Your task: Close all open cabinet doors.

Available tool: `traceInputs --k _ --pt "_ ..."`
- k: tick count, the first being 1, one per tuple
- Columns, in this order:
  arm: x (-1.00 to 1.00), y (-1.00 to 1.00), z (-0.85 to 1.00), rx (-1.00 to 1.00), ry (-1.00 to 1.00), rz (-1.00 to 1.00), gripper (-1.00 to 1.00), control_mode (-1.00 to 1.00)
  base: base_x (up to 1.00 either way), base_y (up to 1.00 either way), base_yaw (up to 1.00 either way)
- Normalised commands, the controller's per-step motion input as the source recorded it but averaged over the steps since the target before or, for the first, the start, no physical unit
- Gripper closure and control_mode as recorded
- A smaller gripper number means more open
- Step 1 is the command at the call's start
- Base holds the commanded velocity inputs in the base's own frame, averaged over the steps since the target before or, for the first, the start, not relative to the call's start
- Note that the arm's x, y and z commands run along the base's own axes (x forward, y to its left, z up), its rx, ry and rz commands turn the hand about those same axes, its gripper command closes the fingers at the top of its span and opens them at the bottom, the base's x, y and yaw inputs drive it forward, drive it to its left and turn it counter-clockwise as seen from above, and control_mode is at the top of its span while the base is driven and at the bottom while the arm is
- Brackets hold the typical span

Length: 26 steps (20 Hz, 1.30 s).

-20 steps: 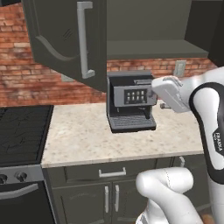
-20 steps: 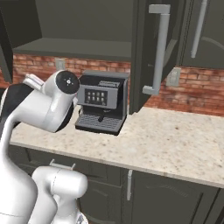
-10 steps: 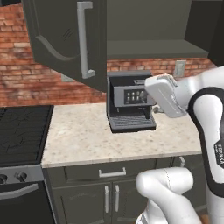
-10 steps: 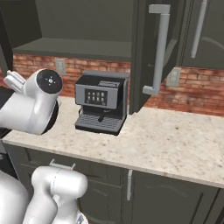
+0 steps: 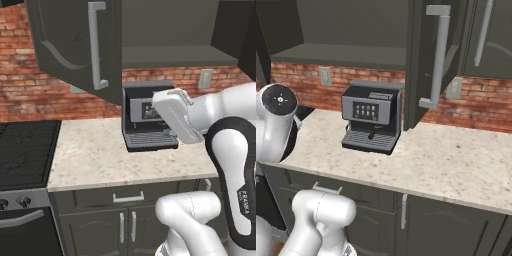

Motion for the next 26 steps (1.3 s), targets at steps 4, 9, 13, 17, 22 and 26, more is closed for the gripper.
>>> traceInputs --k 4,9,13,17,22,26 --pt "-0.18 0.57 0.04 0.04 0.00 -0.22 -1.00 -1.00 0.00 0.00 0.00" --pt "-0.13 0.57 0.09 0.05 0.00 -0.19 -1.00 -1.00 0.00 0.00 0.00" --pt "0.00 0.62 0.11 0.03 0.00 -0.14 -1.00 -1.00 0.00 0.00 0.00" --pt "0.00 0.58 0.19 0.07 0.00 -0.11 -1.00 -1.00 0.00 0.00 0.00" --pt "0.07 0.55 0.24 0.10 0.00 -0.13 -1.00 -1.00 0.00 0.00 0.00" --pt "0.23 0.49 0.20 0.08 0.00 -0.15 -1.00 -1.00 0.00 0.00 0.00"
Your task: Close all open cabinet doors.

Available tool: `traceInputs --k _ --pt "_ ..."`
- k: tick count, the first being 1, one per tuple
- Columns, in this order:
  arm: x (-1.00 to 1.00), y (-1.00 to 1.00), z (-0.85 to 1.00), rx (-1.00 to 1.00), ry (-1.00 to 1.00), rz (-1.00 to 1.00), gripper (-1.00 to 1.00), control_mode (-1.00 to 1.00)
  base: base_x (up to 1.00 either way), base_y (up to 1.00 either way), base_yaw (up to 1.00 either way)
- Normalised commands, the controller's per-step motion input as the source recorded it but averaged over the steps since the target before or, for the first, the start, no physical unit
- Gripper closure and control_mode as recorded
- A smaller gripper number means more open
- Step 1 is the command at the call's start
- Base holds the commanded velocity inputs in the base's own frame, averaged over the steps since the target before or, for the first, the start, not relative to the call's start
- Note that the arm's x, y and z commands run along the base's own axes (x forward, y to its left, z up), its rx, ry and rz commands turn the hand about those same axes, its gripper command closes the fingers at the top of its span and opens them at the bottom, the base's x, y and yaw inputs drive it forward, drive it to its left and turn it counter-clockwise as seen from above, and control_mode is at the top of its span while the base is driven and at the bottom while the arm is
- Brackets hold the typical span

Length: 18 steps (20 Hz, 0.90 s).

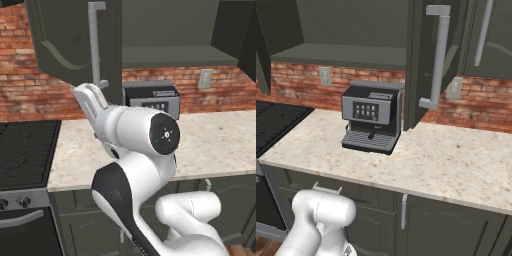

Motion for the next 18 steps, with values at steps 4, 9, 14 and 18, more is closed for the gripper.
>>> traceInputs --k 4,9,14,18 --pt "0.29 0.43 0.22 0.05 -0.01 -0.16 -1.00 -1.00 0.00 0.00 0.00" --pt "0.36 0.19 0.23 0.05 -0.05 -0.11 -1.00 -1.00 0.00 0.00 0.00" --pt "0.32 0.00 0.11 0.10 -0.09 -0.05 -1.00 -1.00 0.00 0.00 0.00" --pt "0.34 0.00 0.06 0.11 -0.15 -0.02 -1.00 -1.00 0.00 0.00 0.00"
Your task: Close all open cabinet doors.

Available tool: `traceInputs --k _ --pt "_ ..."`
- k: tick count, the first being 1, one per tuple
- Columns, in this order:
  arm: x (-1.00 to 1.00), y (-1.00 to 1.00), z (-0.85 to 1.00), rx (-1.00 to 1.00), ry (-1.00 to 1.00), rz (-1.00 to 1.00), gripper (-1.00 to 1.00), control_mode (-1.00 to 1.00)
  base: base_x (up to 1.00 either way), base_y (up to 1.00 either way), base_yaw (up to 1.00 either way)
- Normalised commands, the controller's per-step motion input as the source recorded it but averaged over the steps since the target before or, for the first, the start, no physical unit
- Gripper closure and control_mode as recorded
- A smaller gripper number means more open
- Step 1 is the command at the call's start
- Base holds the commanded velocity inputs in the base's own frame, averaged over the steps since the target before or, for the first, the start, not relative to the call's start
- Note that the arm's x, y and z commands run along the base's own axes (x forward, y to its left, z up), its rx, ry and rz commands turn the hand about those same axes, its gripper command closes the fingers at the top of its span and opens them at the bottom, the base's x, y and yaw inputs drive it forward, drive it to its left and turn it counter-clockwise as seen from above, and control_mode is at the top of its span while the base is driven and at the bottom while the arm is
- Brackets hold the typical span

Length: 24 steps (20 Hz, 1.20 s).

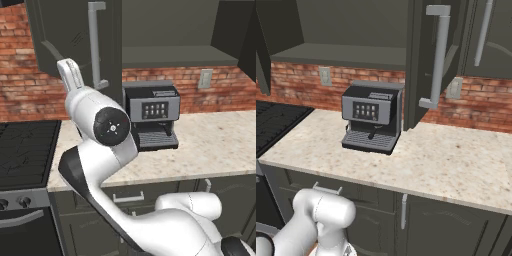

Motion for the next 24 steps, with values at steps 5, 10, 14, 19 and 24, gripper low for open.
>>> traceInputs --k 5,10,14,19,24 --pt "0.25 -0.01 0.06 0.04 -0.19 -0.11 -1.00 -1.00 0.00 0.00 0.00" --pt "0.14 0.00 0.11 0.01 -0.30 -0.17 -1.00 -1.00 0.00 0.00 0.00" --pt "0.21 0.00 0.12 0.04 -0.20 -0.19 -1.00 -1.00 0.00 0.00 0.00" --pt "0.21 0.00 0.14 0.07 -0.02 -0.32 -1.00 -1.00 0.00 0.00 0.00" --pt "0.15 -0.01 0.14 0.18 0.01 -0.32 -1.00 -1.00 0.00 0.00 0.00"
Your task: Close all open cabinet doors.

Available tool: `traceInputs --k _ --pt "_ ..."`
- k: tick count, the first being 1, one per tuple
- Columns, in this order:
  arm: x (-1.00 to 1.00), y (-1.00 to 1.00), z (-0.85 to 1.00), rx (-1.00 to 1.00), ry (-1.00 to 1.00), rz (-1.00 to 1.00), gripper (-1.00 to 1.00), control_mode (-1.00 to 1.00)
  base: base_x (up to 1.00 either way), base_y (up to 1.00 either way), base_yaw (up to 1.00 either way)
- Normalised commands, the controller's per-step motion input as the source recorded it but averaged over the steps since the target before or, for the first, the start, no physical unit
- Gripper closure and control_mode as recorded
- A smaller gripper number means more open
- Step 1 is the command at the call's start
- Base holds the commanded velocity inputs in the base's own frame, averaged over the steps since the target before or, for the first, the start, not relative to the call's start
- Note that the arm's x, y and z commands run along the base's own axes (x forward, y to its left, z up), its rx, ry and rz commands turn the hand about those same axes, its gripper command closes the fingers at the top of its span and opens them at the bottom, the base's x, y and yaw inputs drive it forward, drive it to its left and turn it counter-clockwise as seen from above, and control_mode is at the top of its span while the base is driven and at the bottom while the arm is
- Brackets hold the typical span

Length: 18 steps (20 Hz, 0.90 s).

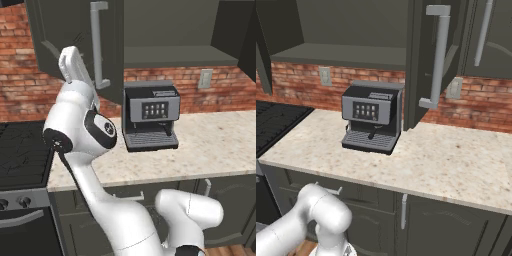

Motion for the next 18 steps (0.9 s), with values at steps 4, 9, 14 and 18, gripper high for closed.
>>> traceInputs --k 4,9,14,18 --pt "0.03 -0.08 0.12 0.24 0.02 -0.30 -1.00 -1.00 0.00 0.00 0.00" --pt "0.10 -0.15 0.01 0.24 0.00 -0.26 -1.00 -1.00 0.00 0.00 0.00" --pt "0.29 -0.27 -0.04 0.22 0.00 -0.24 -1.00 -1.00 0.00 0.00 0.00" --pt "0.39 -0.39 -0.10 0.20 0.00 -0.23 -1.00 -1.00 0.00 0.00 0.00"
